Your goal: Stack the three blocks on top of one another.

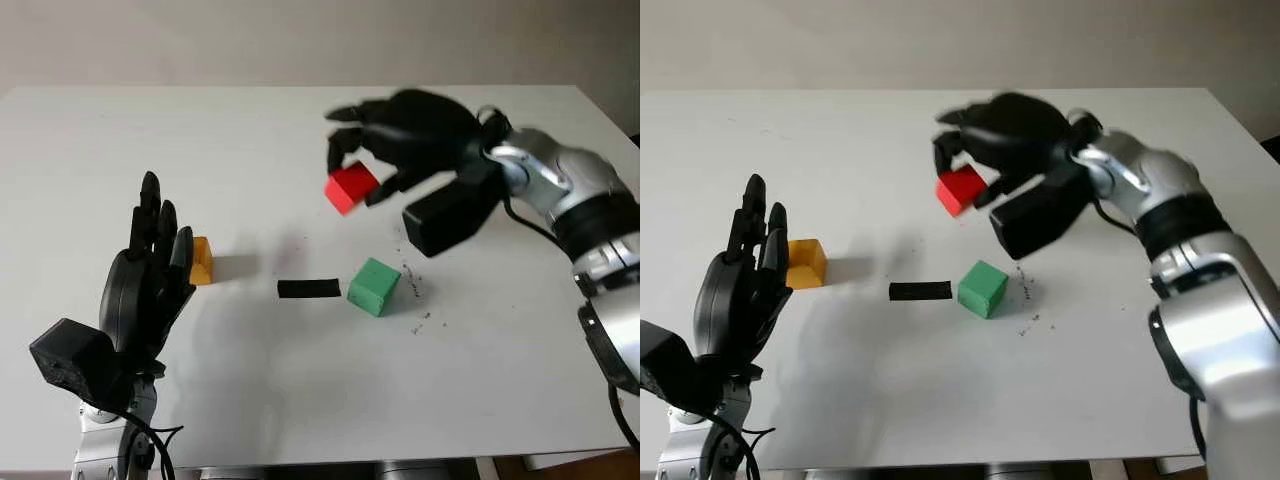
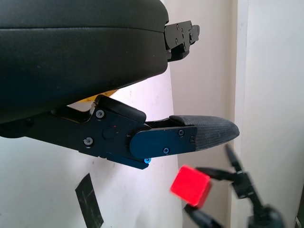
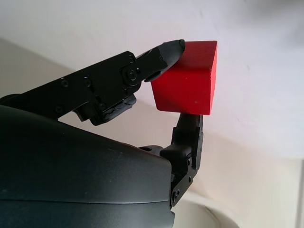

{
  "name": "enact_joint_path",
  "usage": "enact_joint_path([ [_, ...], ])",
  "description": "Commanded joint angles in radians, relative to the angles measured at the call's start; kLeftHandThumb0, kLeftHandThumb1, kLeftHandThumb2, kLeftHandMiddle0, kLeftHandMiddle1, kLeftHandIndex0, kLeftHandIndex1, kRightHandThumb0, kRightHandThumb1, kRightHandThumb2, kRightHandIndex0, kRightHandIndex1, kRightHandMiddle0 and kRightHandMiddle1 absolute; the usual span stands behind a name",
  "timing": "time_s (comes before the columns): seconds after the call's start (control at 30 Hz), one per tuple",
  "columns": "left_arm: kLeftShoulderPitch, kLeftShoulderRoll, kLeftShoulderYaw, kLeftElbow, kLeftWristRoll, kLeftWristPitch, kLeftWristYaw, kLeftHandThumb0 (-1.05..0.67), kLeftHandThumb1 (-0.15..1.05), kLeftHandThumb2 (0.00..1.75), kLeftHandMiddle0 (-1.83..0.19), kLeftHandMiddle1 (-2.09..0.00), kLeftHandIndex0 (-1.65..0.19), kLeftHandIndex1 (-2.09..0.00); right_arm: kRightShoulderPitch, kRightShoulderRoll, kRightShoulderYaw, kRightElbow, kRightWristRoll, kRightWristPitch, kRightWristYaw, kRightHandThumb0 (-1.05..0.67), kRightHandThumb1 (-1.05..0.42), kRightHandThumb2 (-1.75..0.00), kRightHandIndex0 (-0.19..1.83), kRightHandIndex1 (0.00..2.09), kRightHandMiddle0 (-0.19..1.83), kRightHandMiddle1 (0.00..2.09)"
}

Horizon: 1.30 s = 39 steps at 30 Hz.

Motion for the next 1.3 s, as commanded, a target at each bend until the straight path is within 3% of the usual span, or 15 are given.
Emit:
enact_joint_path([
  [0.0, 0.013, -0.007, -0.008, -0.014, 0.01, -0.006, 0.007, -0.73, 1.05, 0.5, 0.15, -0.06, 0.14, -0.06, -0.051, 0.017, 0.009, 0.01, 0.001, -0.021, -0.01, -0.37, -0.9, -0.05, 0.31, 0.06, 0.59, 1.01],
  [0.3, 0.026, -0.014, -0.01, -0.032, 0.008, 0.002, 0.028, -0.73, 1.05, 0.48, 0.14, -0.06, 0.13, -0.06, -0.083, 0.061, 0.028, -0.007, 0.034, -0.093, 0.105, -0.42, -0.92, -0.06, 0.28, 0.05, 0.54, 1.08],
  [0.77, 0.02, -0.008, -0.004, -0.033, 0.003, -0.001, 0.029, -0.73, 1.05, 0.48, 0.14, -0.05, 0.13, -0.06, 0.043, 0.098, 0.043, -0.027, 0.175, -0.149, 0.406, -0.42, -0.92, -0.05, 0.26, 0.06, 0.46, 1.28],
  [0.93, 0.018, -0.005, -0.003, -0.037, 0.001, 0.007, 0.025, -0.74, 1.05, 0.49, 0.15, -0.05, 0.13, -0.05, 0.083, 0.097, 0.046, -0.067, 0.195, -0.128, 0.463, -0.44, -0.93, -0.06, 0.24, 0.04, 0.47, 1.22],
  [1.27, 0.021, -0.007, -0.004, -0.038, 0.005, 0.008, 0.028, -0.74, 1.05, 0.49, 0.15, -0.05, 0.13, -0.05, 0.138, 0.112, 0.037, -0.069, 0.235, -0.129, 0.474, -0.43, -0.95, -0.06, 0.21, 0.04, 0.41, 1.35],
])
